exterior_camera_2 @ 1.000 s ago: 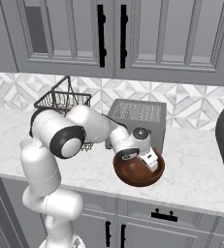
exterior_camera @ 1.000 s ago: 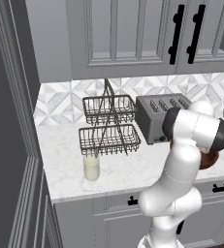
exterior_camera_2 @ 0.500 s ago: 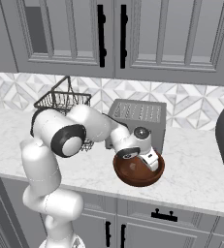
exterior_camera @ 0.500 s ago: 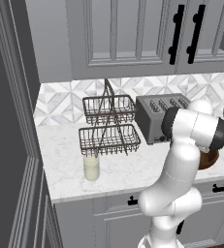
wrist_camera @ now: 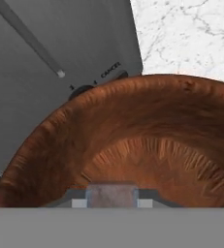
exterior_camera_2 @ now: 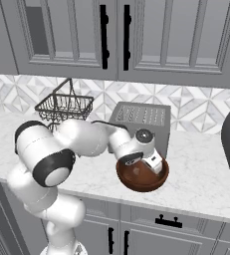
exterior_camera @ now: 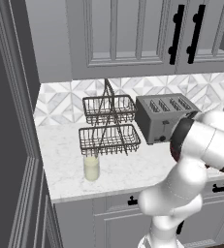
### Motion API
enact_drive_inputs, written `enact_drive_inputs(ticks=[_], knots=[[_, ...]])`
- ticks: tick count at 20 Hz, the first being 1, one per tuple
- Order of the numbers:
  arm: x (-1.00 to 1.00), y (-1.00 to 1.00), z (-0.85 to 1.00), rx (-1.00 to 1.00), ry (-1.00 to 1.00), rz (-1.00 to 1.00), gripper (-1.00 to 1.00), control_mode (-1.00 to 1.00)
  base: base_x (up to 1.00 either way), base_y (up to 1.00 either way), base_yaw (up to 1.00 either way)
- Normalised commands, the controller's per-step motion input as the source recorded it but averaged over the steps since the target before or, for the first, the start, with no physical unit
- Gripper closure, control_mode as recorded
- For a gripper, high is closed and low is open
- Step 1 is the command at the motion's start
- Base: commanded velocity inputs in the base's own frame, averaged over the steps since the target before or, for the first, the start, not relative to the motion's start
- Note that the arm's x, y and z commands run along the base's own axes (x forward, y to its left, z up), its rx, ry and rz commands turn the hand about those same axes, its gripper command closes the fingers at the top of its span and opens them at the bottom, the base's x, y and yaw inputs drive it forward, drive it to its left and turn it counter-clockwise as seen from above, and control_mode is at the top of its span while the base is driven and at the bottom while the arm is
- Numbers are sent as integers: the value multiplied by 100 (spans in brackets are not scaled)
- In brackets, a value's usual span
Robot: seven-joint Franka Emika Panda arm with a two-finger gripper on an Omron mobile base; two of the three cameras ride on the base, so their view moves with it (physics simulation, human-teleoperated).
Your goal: Grab a lemon wedge from the fridge and one ice cube from the ice bowl, and put them in the glass of lemonade.
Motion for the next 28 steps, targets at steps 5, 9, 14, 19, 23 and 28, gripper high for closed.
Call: enact_drive_inputs(ticks=[5,9,14,19,23,28], knots=[[-19,39,70,-1,-1,11,100,-100,0,0,0],[-19,59,75,-2,0,4,100,-100,0,0,0],[-24,57,74,0,-6,2,100,-100,0,0,0],[-24,77,52,6,-11,2,100,-100,0,0,0],[-21,92,38,8,-10,3,100,-100,0,0,0],[-42,99,4,9,-4,4,100,-100,0,0,0]])
